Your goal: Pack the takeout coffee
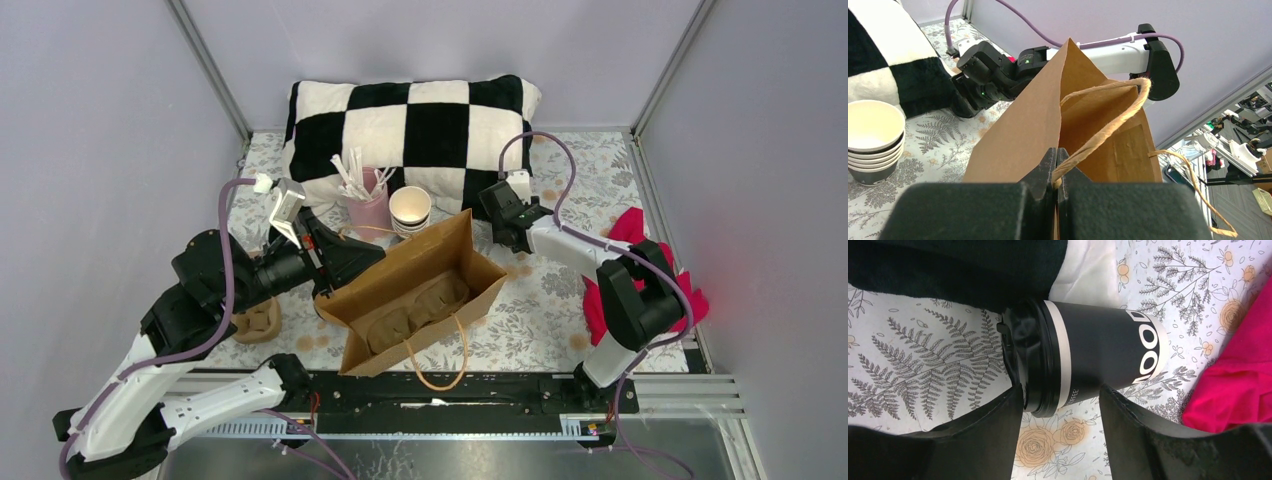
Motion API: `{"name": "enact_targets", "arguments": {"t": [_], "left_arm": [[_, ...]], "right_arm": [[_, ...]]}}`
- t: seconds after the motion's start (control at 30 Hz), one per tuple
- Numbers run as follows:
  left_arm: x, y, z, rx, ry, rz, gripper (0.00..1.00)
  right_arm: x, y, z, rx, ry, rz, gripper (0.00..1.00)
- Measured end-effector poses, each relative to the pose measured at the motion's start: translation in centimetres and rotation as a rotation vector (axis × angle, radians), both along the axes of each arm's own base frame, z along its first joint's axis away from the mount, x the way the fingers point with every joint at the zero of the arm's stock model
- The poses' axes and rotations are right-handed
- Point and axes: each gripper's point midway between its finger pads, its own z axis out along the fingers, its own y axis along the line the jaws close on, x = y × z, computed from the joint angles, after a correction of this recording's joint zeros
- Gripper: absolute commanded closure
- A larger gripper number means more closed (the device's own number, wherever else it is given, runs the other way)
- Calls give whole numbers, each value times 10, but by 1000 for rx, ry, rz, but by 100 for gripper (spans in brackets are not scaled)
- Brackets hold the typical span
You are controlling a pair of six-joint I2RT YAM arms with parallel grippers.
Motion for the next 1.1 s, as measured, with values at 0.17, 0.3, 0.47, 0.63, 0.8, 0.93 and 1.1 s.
{"name": "enact_targets", "arguments": {"t": [0.17,0.3,0.47,0.63,0.8,0.93,1.1], "left_arm": [[1,1,-1,3,2,7,100],[1,1,-1,3,2,11,100],[2,1,-1,3,3,13,100],[2,1,-1,3,3,14,100],[2,1,-1,4,3,14,100],[3,0,-2,7,6,13,100],[4,-2,-4,12,12,10,100]], "right_arm": [[8,-1,0,43,-5,-6,47],[11,2,-1,88,-4,0,52],[15,5,7,157,-22,2,53],[16,6,25,245,-58,6,56],[18,2,40,299,-89,4,50],[16,8,33,297,-27,57,43],[10,9,18,260,61,89,45]]}}
